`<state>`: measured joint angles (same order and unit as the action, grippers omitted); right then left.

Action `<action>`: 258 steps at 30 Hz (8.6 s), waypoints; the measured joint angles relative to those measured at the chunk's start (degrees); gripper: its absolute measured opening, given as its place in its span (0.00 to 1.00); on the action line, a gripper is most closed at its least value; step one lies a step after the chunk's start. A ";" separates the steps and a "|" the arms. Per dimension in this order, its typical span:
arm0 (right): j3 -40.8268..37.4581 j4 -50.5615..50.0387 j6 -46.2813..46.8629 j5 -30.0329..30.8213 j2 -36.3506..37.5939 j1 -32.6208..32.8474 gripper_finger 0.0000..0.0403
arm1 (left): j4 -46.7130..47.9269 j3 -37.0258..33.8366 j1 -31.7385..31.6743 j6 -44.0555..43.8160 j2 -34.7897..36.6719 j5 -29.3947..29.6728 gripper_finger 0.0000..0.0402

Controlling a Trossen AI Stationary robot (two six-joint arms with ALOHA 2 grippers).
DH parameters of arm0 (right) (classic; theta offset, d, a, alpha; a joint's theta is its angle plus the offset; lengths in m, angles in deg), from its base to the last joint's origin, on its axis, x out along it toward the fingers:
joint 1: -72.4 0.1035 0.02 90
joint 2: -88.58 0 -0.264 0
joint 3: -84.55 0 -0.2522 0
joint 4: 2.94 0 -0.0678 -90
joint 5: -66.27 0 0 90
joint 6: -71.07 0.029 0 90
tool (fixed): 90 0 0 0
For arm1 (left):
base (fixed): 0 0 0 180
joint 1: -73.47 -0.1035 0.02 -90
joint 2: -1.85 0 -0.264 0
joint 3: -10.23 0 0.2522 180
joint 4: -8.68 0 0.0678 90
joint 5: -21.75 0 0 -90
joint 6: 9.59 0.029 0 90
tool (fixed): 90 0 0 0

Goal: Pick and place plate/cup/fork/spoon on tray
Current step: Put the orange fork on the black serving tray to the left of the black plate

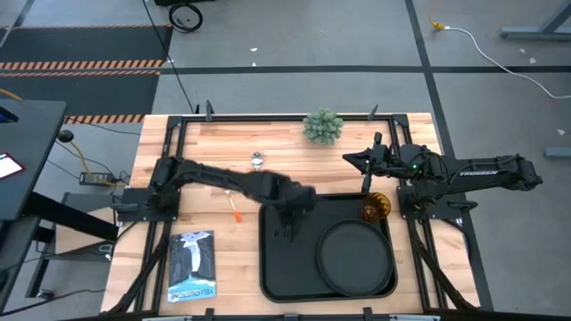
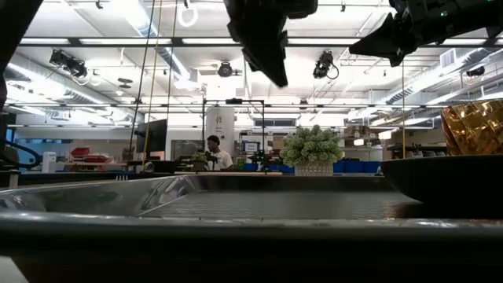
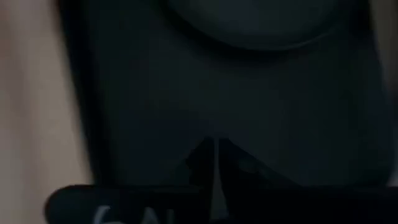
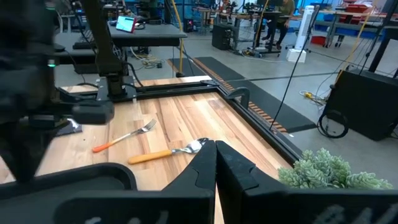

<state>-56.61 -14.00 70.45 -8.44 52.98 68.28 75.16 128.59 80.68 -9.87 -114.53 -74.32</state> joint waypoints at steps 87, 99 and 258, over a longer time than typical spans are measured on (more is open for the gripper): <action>-6.36 7.46 -4.28 1.64 -1.53 13.94 0.02 | -1.16 -51.65 3.84 -104.57 16.59 29.10 0.37; -6.36 8.04 -4.28 1.57 -1.53 13.92 0.02 | -1.70 -51.58 3.86 -103.63 14.75 28.67 0.33; -6.36 8.37 -4.55 1.55 -3.15 13.91 0.02 | -27.73 -11.21 17.98 -113.08 -11.04 29.96 0.11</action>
<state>-62.97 -5.63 65.90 -6.88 49.84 82.19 47.43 117.37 98.66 -122.95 -125.57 -44.35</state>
